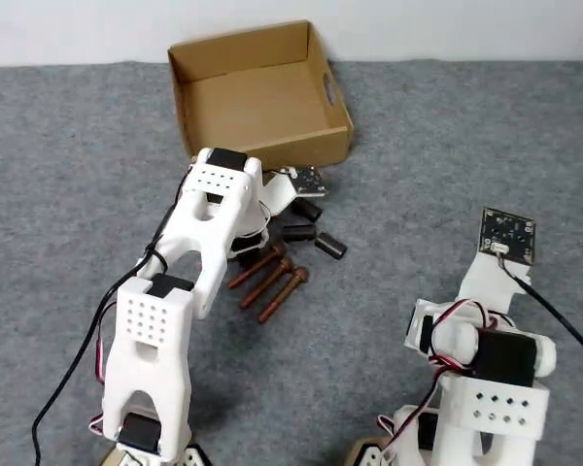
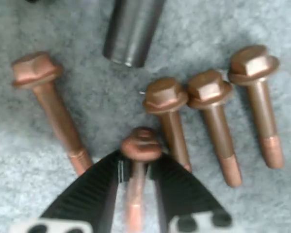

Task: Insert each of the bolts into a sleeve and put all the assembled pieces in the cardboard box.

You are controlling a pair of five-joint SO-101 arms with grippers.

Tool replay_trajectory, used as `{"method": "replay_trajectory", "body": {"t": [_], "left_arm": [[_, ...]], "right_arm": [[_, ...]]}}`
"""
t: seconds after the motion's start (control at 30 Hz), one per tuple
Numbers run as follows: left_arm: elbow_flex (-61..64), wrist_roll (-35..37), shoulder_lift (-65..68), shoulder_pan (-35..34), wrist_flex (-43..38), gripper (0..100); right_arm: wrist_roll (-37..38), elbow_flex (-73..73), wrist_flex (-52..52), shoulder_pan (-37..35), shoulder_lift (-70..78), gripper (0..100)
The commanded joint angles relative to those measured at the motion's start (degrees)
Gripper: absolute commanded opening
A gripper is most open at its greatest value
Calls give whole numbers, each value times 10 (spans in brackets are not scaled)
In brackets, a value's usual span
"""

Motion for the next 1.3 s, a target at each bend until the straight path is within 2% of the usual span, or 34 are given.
{"method": "replay_trajectory", "body": {"t": [0.0,0.07,0.2,0.4,0.6,0.77,0.97,1.1,1.27], "left_arm": [[-34,2,-33,-3,59,6],[-47,27,-61,-7,84,6],[-20,130,-149,-17,90,5],[109,230,-338,-8,89,5],[241,302,-535,-6,79,5],[367,364,-709,-10,-10,4],[548,468,-911,-9,-145,4],[647,535,-1041,-7,-222,4],[757,593,-1210,-6,-322,4]], "right_arm": [[-2,-38,-4,3,-7,8],[-1,-52,-2,3,-7,8],[-1,-83,36,3,-7,8],[1,-107,72,3,-22,8],[66,-105,49,4,-138,8],[92,-81,7,4,-205,8],[93,-17,-65,-5,-214,8],[82,18,-110,-64,-218,8],[7,33,-160,-173,-218,8]]}}
